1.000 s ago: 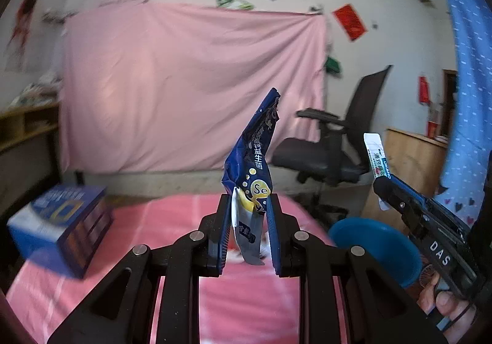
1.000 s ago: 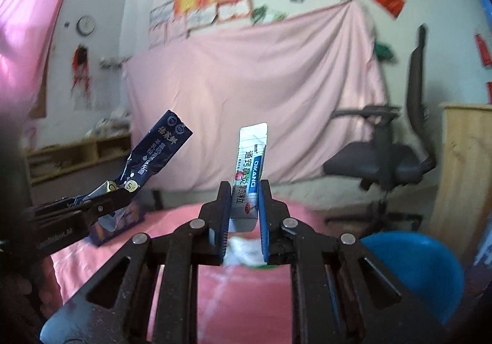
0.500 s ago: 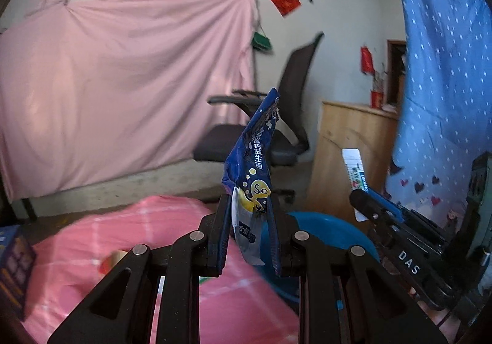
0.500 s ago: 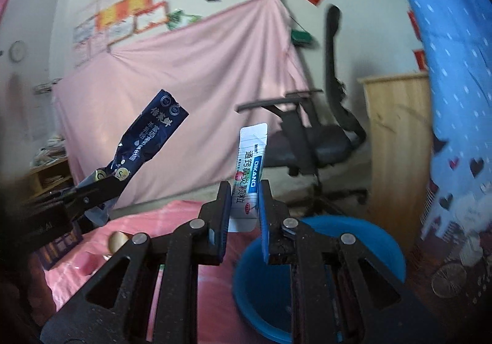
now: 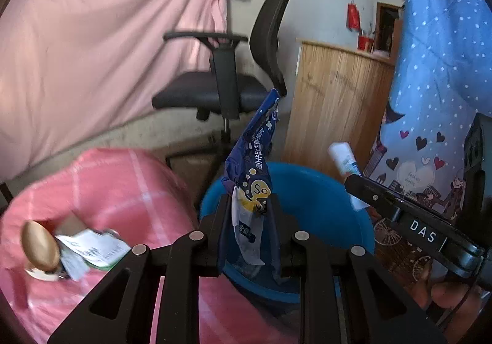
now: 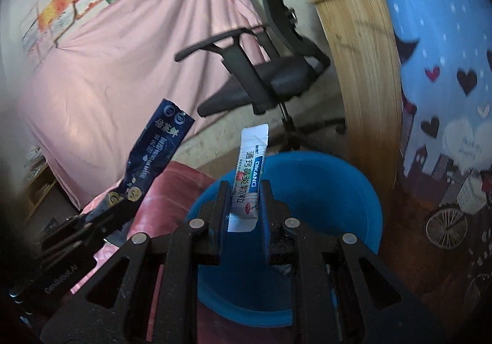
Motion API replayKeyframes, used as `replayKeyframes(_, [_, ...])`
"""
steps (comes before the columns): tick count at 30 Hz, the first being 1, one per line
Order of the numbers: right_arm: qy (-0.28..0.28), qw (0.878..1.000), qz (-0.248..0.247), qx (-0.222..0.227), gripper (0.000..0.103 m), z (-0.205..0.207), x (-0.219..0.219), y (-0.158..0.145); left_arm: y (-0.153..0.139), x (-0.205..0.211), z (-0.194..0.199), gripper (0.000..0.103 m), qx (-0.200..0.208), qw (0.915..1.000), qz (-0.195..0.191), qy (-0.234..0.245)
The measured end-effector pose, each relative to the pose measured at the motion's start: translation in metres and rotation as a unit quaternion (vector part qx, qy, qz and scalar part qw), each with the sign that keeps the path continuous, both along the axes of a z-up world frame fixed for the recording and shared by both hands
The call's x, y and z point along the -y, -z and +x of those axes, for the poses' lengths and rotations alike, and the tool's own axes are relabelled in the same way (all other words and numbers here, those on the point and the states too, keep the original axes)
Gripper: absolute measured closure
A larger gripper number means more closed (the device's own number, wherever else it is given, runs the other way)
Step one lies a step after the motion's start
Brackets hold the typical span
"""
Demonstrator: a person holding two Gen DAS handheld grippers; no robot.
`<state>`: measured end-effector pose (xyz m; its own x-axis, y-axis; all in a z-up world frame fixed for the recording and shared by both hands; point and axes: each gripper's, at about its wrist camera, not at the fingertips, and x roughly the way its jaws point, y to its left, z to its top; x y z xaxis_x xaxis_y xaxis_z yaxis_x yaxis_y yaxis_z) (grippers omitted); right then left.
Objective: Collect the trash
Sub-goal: 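Carry both items over the blue basin and open both tools to drop them, then move both tools back toward the remaining items on the table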
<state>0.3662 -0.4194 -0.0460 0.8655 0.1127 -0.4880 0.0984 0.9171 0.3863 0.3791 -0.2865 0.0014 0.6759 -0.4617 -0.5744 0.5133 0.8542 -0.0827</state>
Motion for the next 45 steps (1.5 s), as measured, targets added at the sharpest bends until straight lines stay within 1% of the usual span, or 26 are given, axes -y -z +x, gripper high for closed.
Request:
replayKeyframes(5, [0.003, 1.0, 0.013, -0.027, 0.057, 0.006, 0.007, 0.011, 0.013, 0.006, 0.014, 0.083, -0.049, 0.9988, -0.004, 0.001])
replayKeyframes(8, [0.007, 0.999, 0.017, -0.031, 0.056, 0.003, 0.01, 0.011, 0.022, 0.008, 0.021, 0.081, -0.076, 0.9971, 0.009, -0.003])
replayKeyframes(9, [0.008, 0.999, 0.018, -0.03, 0.056, 0.004, 0.01, 0.011, 0.024, 0.004, 0.021, 0.08, -0.08, 0.9967, 0.01, -0.005])
replayKeyframes(11, [0.01, 0.999, 0.018, -0.027, 0.056, 0.001, 0.011, 0.01, 0.026, 0.001, 0.022, 0.072, -0.087, 0.9961, 0.007, -0.009])
replayKeyframes(15, [0.01, 1.0, 0.018, -0.022, 0.052, 0.003, 0.012, 0.009, 0.023, -0.007, 0.019, 0.07, -0.086, 0.9962, -0.004, -0.018])
replayKeyframes(17, [0.014, 1.0, 0.015, -0.011, 0.05, -0.002, 0.01, 0.006, 0.019, -0.01, 0.017, 0.069, -0.08, 0.9965, -0.009, -0.022])
replayKeyframes(18, [0.016, 1.0, 0.012, -0.004, 0.047, -0.003, 0.01, 0.003, 0.016, -0.012, 0.016, 0.068, -0.075, 0.9968, -0.013, -0.024])
replayKeyframes(20, [0.02, 1.0, 0.006, 0.01, 0.043, -0.004, 0.007, -0.003, 0.01, -0.018, 0.012, 0.062, -0.064, 0.9972, -0.022, -0.031])
replayKeyframes(22, [0.019, 1.0, 0.004, 0.02, 0.037, -0.005, 0.005, -0.006, 0.004, -0.024, 0.009, 0.059, -0.052, 0.9974, -0.033, -0.039])
replayKeyframes(26, [0.013, 0.999, -0.007, 0.048, 0.031, -0.01, -0.006, -0.017, -0.012, -0.039, 0.001, 0.059, -0.021, 0.9972, -0.044, -0.056])
replayKeyframes(28, [0.009, 0.998, -0.015, 0.066, 0.025, -0.013, -0.012, -0.025, -0.019, -0.048, -0.004, 0.058, -0.006, 0.9967, -0.049, -0.065])
replayKeyframes(30, [0.007, 0.996, -0.024, 0.087, 0.02, -0.017, -0.018, -0.032, -0.028, -0.058, -0.009, 0.053, 0.01, 0.9954, -0.058, -0.075])
replayKeyframes(31, [0.006, 0.995, -0.028, 0.099, 0.015, -0.02, -0.022, -0.036, -0.032, -0.064, -0.011, 0.048, 0.019, 0.9945, -0.064, -0.082])
replayKeyframes(32, [0.005, 0.994, -0.032, 0.109, 0.013, -0.023, -0.026, -0.039, -0.037, -0.072, -0.015, 0.044, 0.03, 0.9928, -0.071, -0.091])
replayKeyframes(33, [0.003, 0.992, -0.035, 0.119, 0.008, -0.025, -0.03, -0.043, -0.04, -0.078, -0.018, 0.043, 0.038, 0.9915, -0.077, -0.098])
replayKeyframes(34, [0.001, 0.991, -0.037, 0.131, 0.004, -0.028, -0.034, -0.047, -0.044, -0.083, -0.02, 0.039, 0.045, 0.9902, -0.082, -0.104])
replayKeyframes(35, [0.0, 0.989, -0.039, 0.141, 0.002, -0.03, -0.037, -0.05, -0.048, -0.092, -0.024, 0.031, 0.056, 0.9879, -0.087, -0.115])
replayKeyframes(36, [-0.001, 0.987, -0.04, 0.155, 0.0, -0.033, -0.042, -0.052, -0.051, -0.097, -0.027, 0.026, 0.063, 0.986, -0.09, -0.126])
replayKeyframes(37, [-0.003, 0.985, -0.041, 0.168, 0.0, -0.036, -0.045, -0.055, -0.053, -0.104, -0.031, 0.017, 0.075, 0.9828, -0.092, -0.142])
replayKeyframes(38, [-0.004, 0.983, -0.041, 0.178, 0.0, -0.039, -0.048, -0.057, -0.055, -0.11, -0.034, 0.011, 0.086, 0.9795, -0.096, -0.155])
replayKeyframes(40, [-0.008, 0.979, -0.044, 0.199, 0.0, -0.045, -0.058, -0.062, -0.059, -0.126, -0.044, 0.005, 0.109, 0.9717, -0.105, -0.181])
replayKeyframes(41, [-0.012, 0.977, -0.047, 0.209, 0.0, -0.046, -0.063, -0.065, -0.06, -0.133, -0.048, 0.003, 0.117, 0.9683, -0.107, -0.193])
replayKeyframes(43, [-0.021, 0.973, -0.055, 0.223, 0.0, -0.049, -0.073, -0.069, -0.061, -0.147, -0.055, 0.003, 0.126, 0.9636, -0.107, -0.21])
replayKeyframes(45, [-0.033, 0.968, -0.074, 0.237, 0.0, -0.054, -0.089, -0.075, -0.061, -0.159, -0.061, 0.002, 0.137, 0.9597, -0.1, -0.224])
